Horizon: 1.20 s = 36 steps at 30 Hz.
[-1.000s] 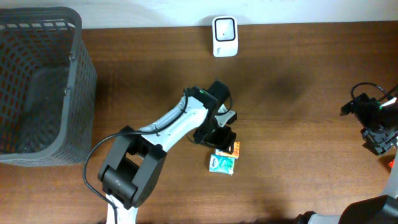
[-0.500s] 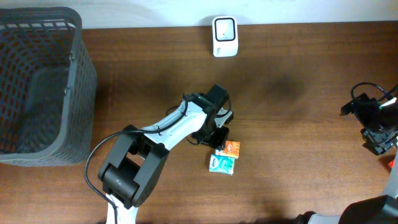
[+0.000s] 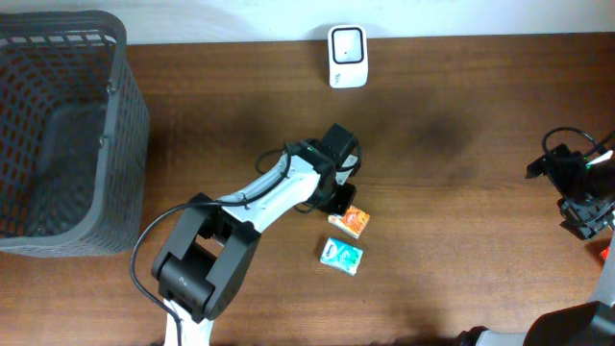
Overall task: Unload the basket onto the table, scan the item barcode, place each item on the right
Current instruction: 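Grasp the orange Kleenex pack with the left gripper and lift it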
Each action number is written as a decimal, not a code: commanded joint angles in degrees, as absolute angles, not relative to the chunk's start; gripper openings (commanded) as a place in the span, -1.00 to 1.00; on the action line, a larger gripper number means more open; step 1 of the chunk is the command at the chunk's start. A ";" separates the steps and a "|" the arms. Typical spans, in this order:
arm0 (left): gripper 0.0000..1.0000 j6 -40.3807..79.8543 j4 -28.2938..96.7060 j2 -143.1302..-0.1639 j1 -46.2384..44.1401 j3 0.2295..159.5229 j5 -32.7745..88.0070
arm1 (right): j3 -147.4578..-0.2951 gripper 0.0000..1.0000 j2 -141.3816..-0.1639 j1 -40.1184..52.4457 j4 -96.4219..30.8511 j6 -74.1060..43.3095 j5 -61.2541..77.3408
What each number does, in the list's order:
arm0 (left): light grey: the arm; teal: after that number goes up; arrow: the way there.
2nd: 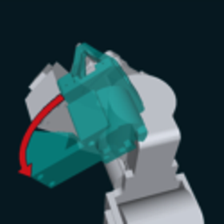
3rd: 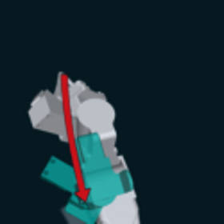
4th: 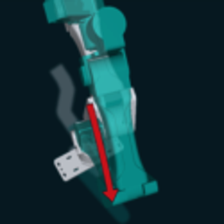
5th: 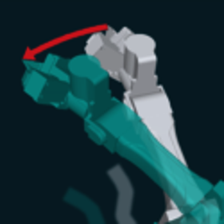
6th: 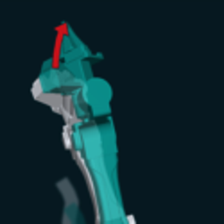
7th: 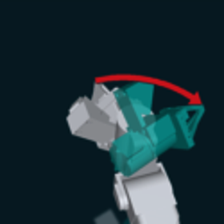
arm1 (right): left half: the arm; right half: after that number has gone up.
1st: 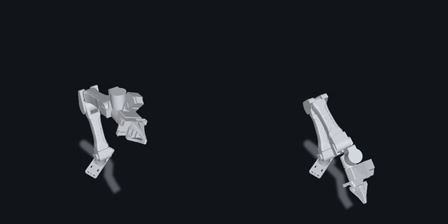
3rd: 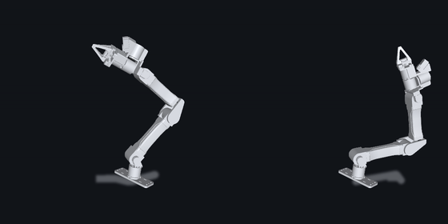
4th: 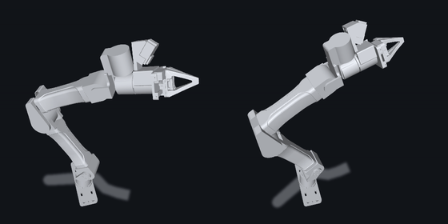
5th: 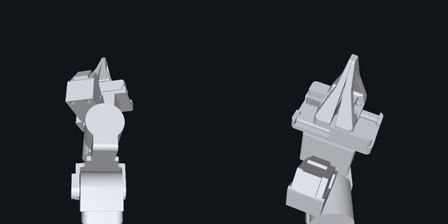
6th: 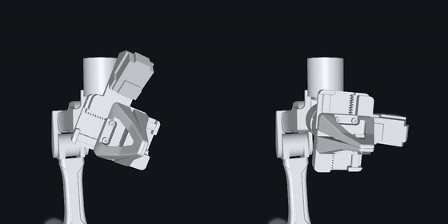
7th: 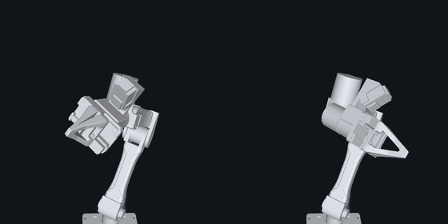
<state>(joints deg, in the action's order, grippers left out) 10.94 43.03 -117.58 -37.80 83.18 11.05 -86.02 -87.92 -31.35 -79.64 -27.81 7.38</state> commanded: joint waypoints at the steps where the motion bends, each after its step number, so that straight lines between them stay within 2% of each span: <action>1: -1.00 11.05 42.81 -118.28 -37.71 87.07 6.11 | -87.07 0.97 -88.14 -31.53 -79.66 -27.44 6.85; 6: -1.00 11.05 42.39 -118.28 -37.71 90.87 3.62 | -87.07 0.97 -88.14 -31.53 -79.66 -27.44 6.85; 14: -1.00 10.55 42.22 -118.28 -37.71 99.15 -12.60 | -87.07 0.97 -88.14 -31.53 -79.66 -27.42 6.85; 19: -1.00 4.23 39.42 -118.28 -37.71 99.92 -21.02 | -87.07 0.97 -88.14 -31.53 -79.66 -27.42 6.85; 24: -1.00 -3.18 39.46 -118.28 -37.71 99.92 -22.13 | -87.07 0.97 -88.14 -31.53 -79.66 -27.44 6.85; 29: -1.00 -3.03 39.18 -118.45 -37.71 99.55 -22.24 | -87.07 0.97 -88.14 -31.53 -79.66 -27.44 6.85; 32: -1.00 4.36 37.89 -119.98 -37.74 99.44 -22.26 | -87.07 0.96 -88.14 -31.53 -79.66 -27.42 6.85; 36: -1.00 5.78 37.01 -123.85 -37.74 99.44 -21.85 | -87.07 0.97 -88.14 -31.53 -79.66 -27.44 6.85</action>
<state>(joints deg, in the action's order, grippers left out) 3.07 37.17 -119.37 -37.80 98.91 -21.52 -86.02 -87.94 -31.35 -79.64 -27.83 7.38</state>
